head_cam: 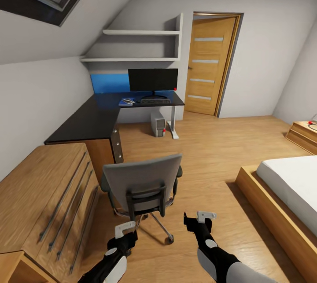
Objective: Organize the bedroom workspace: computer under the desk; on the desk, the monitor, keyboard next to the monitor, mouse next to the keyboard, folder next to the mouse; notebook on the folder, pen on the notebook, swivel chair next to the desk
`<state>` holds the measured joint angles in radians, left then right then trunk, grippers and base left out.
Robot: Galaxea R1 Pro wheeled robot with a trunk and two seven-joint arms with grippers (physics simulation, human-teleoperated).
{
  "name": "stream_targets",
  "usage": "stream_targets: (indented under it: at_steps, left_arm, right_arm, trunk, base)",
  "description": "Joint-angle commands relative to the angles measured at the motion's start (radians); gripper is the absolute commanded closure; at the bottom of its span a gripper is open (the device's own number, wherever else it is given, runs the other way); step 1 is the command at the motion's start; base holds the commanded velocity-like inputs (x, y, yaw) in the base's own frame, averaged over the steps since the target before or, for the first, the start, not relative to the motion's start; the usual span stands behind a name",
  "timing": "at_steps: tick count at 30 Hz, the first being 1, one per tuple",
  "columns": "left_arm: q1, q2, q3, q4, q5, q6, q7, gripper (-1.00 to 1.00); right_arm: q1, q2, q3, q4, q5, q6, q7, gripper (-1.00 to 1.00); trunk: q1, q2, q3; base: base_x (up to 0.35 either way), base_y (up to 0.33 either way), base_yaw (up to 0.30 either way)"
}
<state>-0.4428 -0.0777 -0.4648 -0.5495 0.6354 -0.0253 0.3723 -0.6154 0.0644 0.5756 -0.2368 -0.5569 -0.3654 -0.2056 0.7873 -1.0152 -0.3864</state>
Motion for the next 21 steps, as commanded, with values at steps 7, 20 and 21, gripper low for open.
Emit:
stream_targets:
  at_steps: [7, 20, 21]
  left_arm:
    - [-0.015, -0.001, -0.001, 0.047, 0.011, -0.011, 0.006, -1.00]
    - [-0.016, 0.004, -0.001, 0.060, 0.012, -0.033, 0.020, -1.00]
    - [-0.016, 0.009, 0.000, 0.060, 0.013, -0.035, 0.036, -1.00]
  right_arm:
    - [-0.011, 0.018, 0.008, 0.039, -0.007, -0.011, -0.006, -1.00]
    - [-0.007, 0.039, 0.010, 0.046, -0.002, -0.075, -0.005, -1.00]
    - [-0.007, 0.040, 0.010, 0.046, -0.002, -0.081, -0.006, -1.00]
  trunk:
    - [0.027, -0.050, -0.023]
    - [0.077, -0.141, -0.065]
    - [0.081, -0.148, -0.068]
  base:
    - [0.000, 0.000, 0.000]
    - [0.000, 0.000, 0.089]
    - [0.000, 0.000, 0.202]
